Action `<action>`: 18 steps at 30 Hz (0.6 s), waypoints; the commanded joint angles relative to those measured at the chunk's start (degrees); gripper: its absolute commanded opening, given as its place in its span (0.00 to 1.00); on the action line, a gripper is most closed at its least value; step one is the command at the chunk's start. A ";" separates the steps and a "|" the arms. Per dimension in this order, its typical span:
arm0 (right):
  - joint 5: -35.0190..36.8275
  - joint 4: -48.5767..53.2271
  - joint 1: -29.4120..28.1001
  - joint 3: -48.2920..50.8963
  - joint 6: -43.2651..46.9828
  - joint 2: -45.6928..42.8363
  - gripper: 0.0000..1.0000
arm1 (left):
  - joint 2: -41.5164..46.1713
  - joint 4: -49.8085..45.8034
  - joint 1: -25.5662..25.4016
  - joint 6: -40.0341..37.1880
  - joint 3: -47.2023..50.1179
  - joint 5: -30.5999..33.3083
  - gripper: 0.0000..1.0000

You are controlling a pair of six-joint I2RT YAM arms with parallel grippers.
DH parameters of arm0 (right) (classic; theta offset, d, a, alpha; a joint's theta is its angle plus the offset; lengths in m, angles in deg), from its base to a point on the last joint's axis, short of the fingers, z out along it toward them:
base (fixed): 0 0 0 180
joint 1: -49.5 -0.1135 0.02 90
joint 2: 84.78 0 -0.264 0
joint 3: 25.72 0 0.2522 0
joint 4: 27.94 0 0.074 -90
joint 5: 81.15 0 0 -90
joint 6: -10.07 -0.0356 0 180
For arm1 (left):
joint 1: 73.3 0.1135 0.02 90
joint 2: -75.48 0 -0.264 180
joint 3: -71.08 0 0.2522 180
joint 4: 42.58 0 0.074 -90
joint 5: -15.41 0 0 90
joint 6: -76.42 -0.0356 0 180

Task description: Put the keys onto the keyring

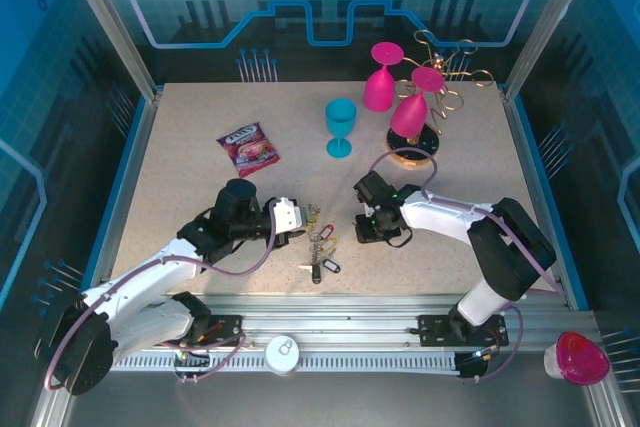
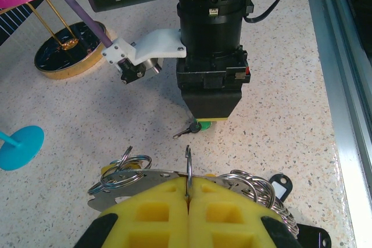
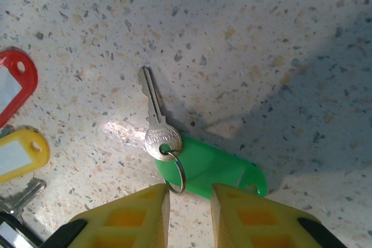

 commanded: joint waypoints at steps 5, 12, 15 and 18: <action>-1.40 -2.10 0.42 -1.71 -1.13 1.46 0.24 | 0.45 2.85 -0.37 -1.58 0.81 -1.08 0.00; -2.55 -2.32 0.49 -2.39 -0.75 2.98 0.18 | 0.27 2.83 -0.31 -1.51 0.81 -1.19 0.00; -3.18 -2.68 0.49 -2.54 -0.80 3.43 0.16 | 0.19 2.85 -0.38 -1.62 0.89 -1.03 0.00; -3.25 -2.59 0.60 -2.76 -0.67 3.79 0.12 | -0.03 3.08 -0.38 -1.60 0.90 -1.06 0.00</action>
